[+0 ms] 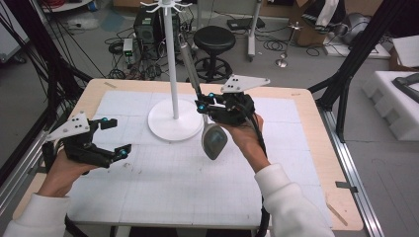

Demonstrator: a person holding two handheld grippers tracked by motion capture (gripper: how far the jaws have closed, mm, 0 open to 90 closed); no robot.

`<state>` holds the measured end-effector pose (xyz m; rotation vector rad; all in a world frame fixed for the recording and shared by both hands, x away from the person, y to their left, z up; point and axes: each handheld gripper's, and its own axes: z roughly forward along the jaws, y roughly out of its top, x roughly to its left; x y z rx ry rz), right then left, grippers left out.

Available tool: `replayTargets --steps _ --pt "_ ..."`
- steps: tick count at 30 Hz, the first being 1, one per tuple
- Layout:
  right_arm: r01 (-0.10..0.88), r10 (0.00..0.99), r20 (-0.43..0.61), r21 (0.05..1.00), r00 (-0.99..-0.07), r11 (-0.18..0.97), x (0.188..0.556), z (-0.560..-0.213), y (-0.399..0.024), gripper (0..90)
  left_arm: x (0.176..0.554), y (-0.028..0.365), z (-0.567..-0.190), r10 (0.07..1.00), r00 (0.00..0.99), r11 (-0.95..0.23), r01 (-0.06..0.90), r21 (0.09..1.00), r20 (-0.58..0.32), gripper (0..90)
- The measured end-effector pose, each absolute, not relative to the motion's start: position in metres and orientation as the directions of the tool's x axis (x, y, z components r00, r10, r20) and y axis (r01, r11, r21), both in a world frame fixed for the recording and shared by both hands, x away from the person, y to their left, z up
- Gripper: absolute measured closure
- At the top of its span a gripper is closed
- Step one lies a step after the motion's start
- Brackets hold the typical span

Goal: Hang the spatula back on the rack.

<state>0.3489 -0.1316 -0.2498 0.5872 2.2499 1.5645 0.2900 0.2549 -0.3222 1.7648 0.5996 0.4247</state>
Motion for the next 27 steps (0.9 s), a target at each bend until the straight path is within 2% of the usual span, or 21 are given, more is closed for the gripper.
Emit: replayTargets --steps 22,27 --pt "0.137 0.519 -0.038 0.945 -0.854 0.296 0.349 -0.246 -0.124 74.4 0.317 0.212 -0.249 0.517 0.855 -0.191 0.151 0.970 -0.031 1.7" --pt "0.140 0.519 -0.035 0.945 -0.854 0.294 0.349 -0.245 -0.124 74.4 0.324 0.200 -0.229 0.474 0.880 -0.210 0.138 0.968 -0.023 1.7"
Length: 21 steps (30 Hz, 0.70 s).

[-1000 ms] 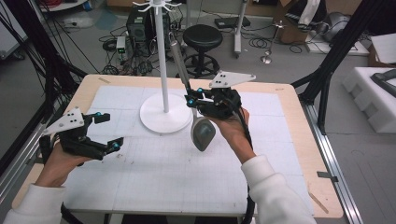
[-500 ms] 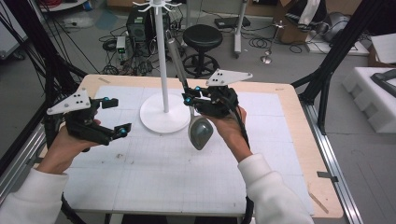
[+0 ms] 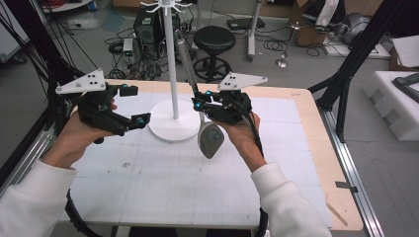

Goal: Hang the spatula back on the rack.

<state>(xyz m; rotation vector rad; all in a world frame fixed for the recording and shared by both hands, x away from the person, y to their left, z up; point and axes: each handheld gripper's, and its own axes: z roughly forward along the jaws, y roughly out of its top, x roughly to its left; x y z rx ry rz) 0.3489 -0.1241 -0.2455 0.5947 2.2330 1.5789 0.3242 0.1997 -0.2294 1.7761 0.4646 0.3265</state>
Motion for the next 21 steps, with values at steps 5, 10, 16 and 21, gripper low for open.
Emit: replayTargets --steps 5,10,16,21 --pt "0.144 0.519 -0.031 0.945 -0.854 0.294 0.349 -0.246 -0.123 74.4 0.330 0.192 -0.218 0.440 0.898 -0.226 0.132 0.965 -0.020 1.7" --pt "0.134 0.519 -0.039 0.947 -0.854 0.292 0.350 -0.246 -0.122 74.4 0.338 0.179 -0.200 0.413 0.911 -0.243 0.124 0.962 -0.013 1.7" --pt "0.147 0.528 -0.027 0.947 -0.849 0.285 0.349 -0.247 -0.121 74.4 0.344 0.166 -0.184 0.415 0.910 -0.244 0.115 0.963 -0.004 1.8" --pt "0.139 0.529 -0.034 0.949 -0.848 0.284 0.348 -0.246 -0.120 74.4 0.345 0.158 -0.177 0.412 0.911 -0.249 0.108 0.963 0.004 1.8"
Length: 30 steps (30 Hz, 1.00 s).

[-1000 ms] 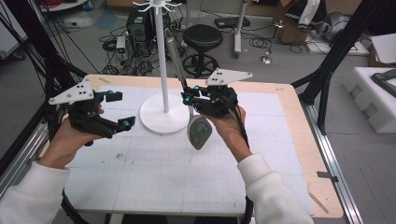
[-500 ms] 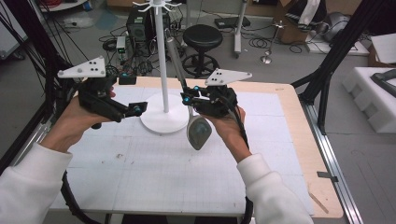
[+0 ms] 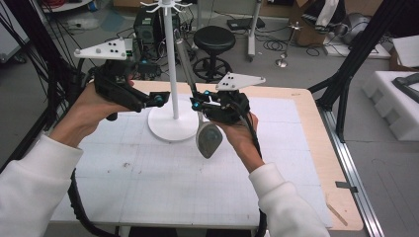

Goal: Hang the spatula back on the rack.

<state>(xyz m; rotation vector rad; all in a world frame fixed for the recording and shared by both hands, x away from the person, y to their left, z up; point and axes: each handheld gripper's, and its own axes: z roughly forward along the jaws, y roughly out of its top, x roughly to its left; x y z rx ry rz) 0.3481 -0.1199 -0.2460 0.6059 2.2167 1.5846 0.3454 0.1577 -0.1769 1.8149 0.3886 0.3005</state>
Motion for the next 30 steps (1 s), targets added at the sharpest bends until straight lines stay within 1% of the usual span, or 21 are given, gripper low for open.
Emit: replayTargets --steps 4,11,15,19,22,23,24,25,26,29,30 --pt "0.141 0.533 -0.033 0.949 -0.845 0.283 0.348 -0.246 -0.120 74.4 0.349 0.153 -0.169 0.409 0.912 -0.233 0.109 0.966 -0.005 2.9" --pt "0.145 0.537 -0.026 0.951 -0.843 0.274 0.348 -0.246 -0.121 74.4 0.356 0.139 -0.153 0.440 0.898 -0.237 0.105 0.966 0.011 3.0" --pt "0.143 0.538 -0.025 0.953 -0.843 0.268 0.349 -0.246 -0.119 74.4 0.359 0.134 -0.150 0.449 0.894 -0.231 0.108 0.967 0.007 7.7" --pt "0.140 0.535 -0.028 0.952 -0.845 0.272 0.348 -0.246 -0.118 74.4 0.362 0.130 -0.150 0.447 0.894 -0.236 0.110 0.966 0.008 8.9" --pt "0.142 0.536 -0.026 0.952 -0.844 0.271 0.348 -0.246 -0.117 74.4 0.362 0.128 -0.149 0.451 0.892 -0.238 0.111 0.965 0.009 15.6" --pt "0.143 0.538 -0.026 0.952 -0.842 0.270 0.348 -0.245 -0.116 74.4 0.362 0.127 -0.149 0.456 0.890 -0.236 0.106 0.966 0.014 15.6" --pt "0.145 0.542 -0.026 0.952 -0.840 0.270 0.347 -0.245 -0.116 74.4 0.362 0.127 -0.148 0.458 0.889 -0.235 0.105 0.966 0.015 18.2" --pt "0.143 0.543 -0.027 0.953 -0.839 0.268 0.348 -0.245 -0.115 74.4 0.361 0.127 -0.147 0.457 0.889 -0.230 0.105 0.967 0.012 24.2" --pt "0.143 0.543 -0.027 0.953 -0.839 0.268 0.348 -0.245 -0.115 74.4 0.361 0.127 -0.147 0.457 0.889 -0.230 0.105 0.967 0.012 26.9" --pt "0.147 0.543 -0.021 0.953 -0.839 0.264 0.347 -0.245 -0.114 74.4 0.361 0.125 -0.145 0.464 0.886 -0.235 0.102 0.967 0.019 29.6" --pt "0.146 0.546 -0.024 0.953 -0.838 0.267 0.347 -0.245 -0.114 74.4 0.361 0.125 -0.144 0.465 0.885 -0.232 0.102 0.967 0.018 31.9"
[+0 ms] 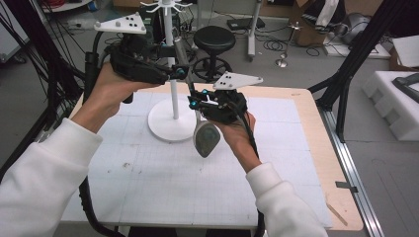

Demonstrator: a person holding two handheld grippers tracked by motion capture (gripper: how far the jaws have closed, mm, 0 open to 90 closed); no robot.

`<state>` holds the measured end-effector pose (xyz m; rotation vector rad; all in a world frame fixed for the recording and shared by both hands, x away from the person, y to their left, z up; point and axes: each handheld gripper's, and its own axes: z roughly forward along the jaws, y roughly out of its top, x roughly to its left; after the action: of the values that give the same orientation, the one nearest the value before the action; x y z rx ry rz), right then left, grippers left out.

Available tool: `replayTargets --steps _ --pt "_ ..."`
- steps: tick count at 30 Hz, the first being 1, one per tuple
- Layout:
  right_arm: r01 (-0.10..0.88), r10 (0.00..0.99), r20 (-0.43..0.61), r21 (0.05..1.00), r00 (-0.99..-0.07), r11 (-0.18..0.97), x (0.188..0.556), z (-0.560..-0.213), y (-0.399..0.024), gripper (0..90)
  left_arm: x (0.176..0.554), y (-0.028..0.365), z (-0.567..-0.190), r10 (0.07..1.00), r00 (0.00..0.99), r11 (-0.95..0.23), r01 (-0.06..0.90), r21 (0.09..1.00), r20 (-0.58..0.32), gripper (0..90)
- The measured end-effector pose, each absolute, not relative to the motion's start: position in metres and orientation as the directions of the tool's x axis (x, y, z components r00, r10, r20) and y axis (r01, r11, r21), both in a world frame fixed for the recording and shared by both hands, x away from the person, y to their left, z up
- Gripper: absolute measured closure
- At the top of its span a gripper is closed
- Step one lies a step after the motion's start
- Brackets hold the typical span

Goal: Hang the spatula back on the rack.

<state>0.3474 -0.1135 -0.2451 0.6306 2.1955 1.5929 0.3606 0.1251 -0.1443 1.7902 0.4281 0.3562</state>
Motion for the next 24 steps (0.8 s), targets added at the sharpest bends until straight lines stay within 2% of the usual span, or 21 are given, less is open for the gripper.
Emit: replayTargets --steps 11,17,24 --pt "0.135 0.542 -0.038 0.952 -0.839 0.276 0.3466 -0.2439 -0.1097 74.4 0.3634 0.1227 -0.1425 0.481 0.876 -0.242 0.114 0.964 0.017 53.4" --pt "0.138 0.546 -0.038 0.950 -0.837 0.279 0.3471 -0.2443 -0.1099 74.4 0.3634 0.1212 -0.1424 0.504 0.862 -0.261 0.088 0.961 0.058 65.5" --pt "0.142 0.547 -0.036 0.950 -0.836 0.278 0.3474 -0.2448 -0.1089 74.3 0.3624 0.1183 -0.1422 0.515 0.857 -0.238 0.111 0.965 0.028 68.8"
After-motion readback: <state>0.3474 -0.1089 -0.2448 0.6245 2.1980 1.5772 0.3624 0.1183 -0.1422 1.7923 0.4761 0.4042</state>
